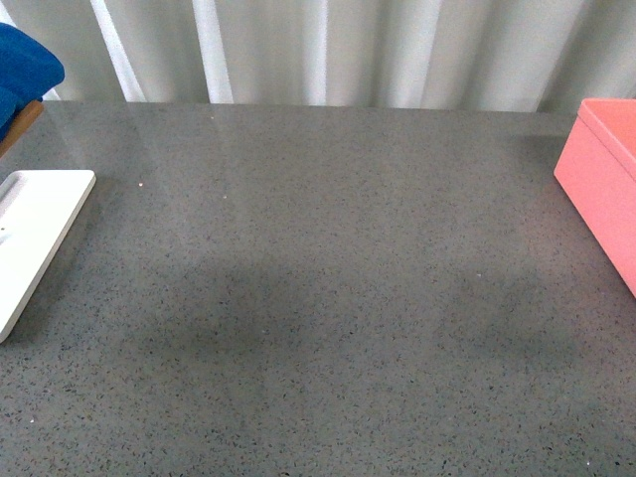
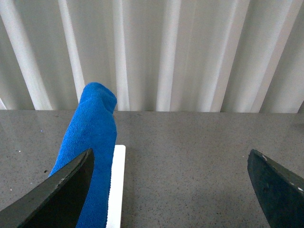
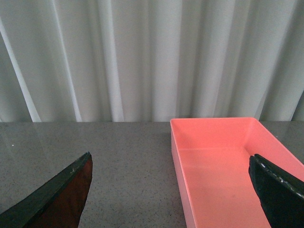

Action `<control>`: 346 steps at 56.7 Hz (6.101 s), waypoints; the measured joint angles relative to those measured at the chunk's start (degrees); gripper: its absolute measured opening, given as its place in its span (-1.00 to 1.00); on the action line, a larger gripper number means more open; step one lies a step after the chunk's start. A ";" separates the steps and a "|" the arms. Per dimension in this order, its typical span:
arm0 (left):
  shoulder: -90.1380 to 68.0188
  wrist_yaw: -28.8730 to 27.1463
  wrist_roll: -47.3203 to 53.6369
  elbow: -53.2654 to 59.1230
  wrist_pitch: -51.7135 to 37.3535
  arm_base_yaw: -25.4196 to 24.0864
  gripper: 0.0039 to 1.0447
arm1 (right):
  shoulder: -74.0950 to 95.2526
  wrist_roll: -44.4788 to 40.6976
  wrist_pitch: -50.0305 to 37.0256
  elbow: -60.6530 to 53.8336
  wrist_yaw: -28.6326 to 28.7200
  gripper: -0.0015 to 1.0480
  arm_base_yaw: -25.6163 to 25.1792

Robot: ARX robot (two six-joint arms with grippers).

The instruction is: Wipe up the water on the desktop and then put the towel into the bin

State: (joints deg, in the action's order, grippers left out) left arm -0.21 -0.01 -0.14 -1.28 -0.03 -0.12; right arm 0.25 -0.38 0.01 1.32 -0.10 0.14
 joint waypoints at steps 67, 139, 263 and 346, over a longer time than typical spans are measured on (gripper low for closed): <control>0.00 0.00 0.00 0.00 0.00 0.00 0.88 | 0.00 -0.02 0.00 0.00 0.00 0.86 0.00; -99.10 -13.79 8.22 -60.50 -22.01 -0.28 0.88 | 0.00 0.00 0.00 0.00 0.04 0.86 0.00; -115.60 -16.79 17.90 -71.52 -4.50 -6.84 -0.79 | 0.00 0.00 0.00 0.00 0.07 0.86 0.00; -85.55 -0.11 -8.57 -55.80 -27.76 16.70 -0.91 | 0.00 0.00 0.00 0.00 0.07 0.86 0.00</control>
State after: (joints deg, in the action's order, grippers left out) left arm -85.76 -0.12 -8.71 -57.08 -27.79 16.58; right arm 0.25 -0.38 0.01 1.32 -0.03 0.14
